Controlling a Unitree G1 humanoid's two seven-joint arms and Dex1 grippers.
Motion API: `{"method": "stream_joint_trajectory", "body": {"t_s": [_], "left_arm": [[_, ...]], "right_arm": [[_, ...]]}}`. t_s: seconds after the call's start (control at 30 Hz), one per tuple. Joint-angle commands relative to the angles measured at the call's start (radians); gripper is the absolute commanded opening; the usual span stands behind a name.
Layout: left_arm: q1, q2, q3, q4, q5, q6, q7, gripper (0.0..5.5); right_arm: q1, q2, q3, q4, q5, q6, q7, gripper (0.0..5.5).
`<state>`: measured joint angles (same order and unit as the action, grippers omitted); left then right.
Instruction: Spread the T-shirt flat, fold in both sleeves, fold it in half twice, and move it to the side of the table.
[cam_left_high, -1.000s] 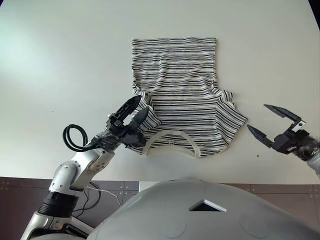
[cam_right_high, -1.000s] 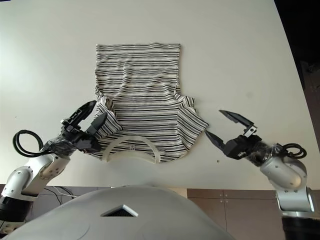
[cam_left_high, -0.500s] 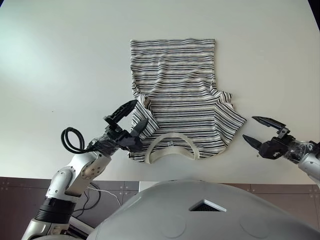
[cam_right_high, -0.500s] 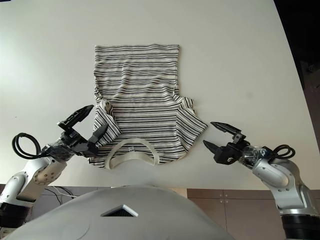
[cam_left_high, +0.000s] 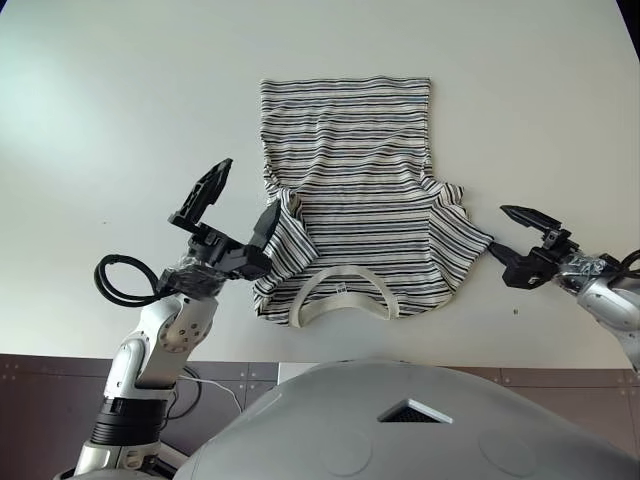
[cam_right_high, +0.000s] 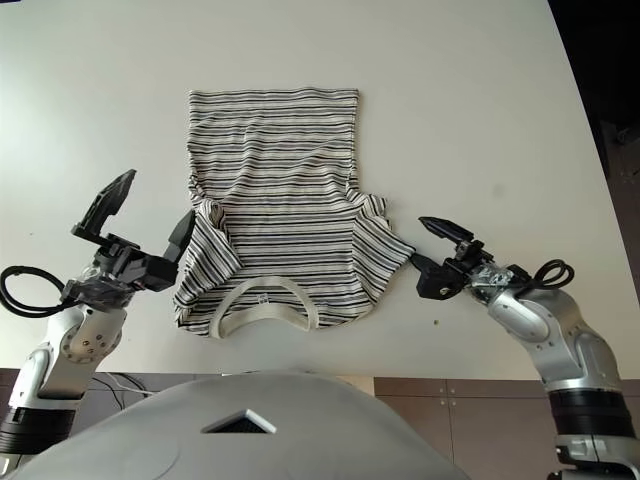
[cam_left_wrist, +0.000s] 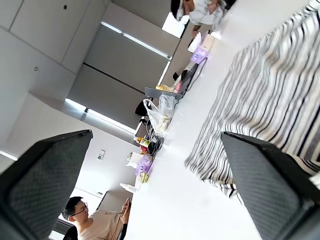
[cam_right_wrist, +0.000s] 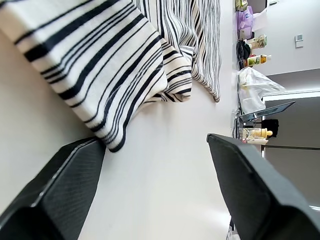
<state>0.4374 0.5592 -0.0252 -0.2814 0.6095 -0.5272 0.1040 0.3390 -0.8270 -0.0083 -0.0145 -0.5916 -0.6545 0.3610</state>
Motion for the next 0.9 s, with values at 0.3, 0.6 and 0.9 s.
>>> {"method": "stream_joint_trajectory", "body": {"t_s": [0.3,0.6,0.9], "left_arm": [[-0.014,-0.029,0.033,-0.005,0.01,0.0,-0.004,4.79],[-0.03,-0.053,0.03,-0.009,0.014,0.002,-0.01,4.79],[-0.032,-0.053,0.014,-0.002,0.016,-0.016,-0.018,4.79]], "right_arm": [[-0.009,-0.009,0.031,-0.017,-0.036,0.064,-0.021,3.46],[-0.025,-0.012,0.064,-0.004,-0.02,0.068,-0.022,1.91],[-0.016,-0.013,0.068,0.005,-0.021,0.073,-0.035,0.11]]}}
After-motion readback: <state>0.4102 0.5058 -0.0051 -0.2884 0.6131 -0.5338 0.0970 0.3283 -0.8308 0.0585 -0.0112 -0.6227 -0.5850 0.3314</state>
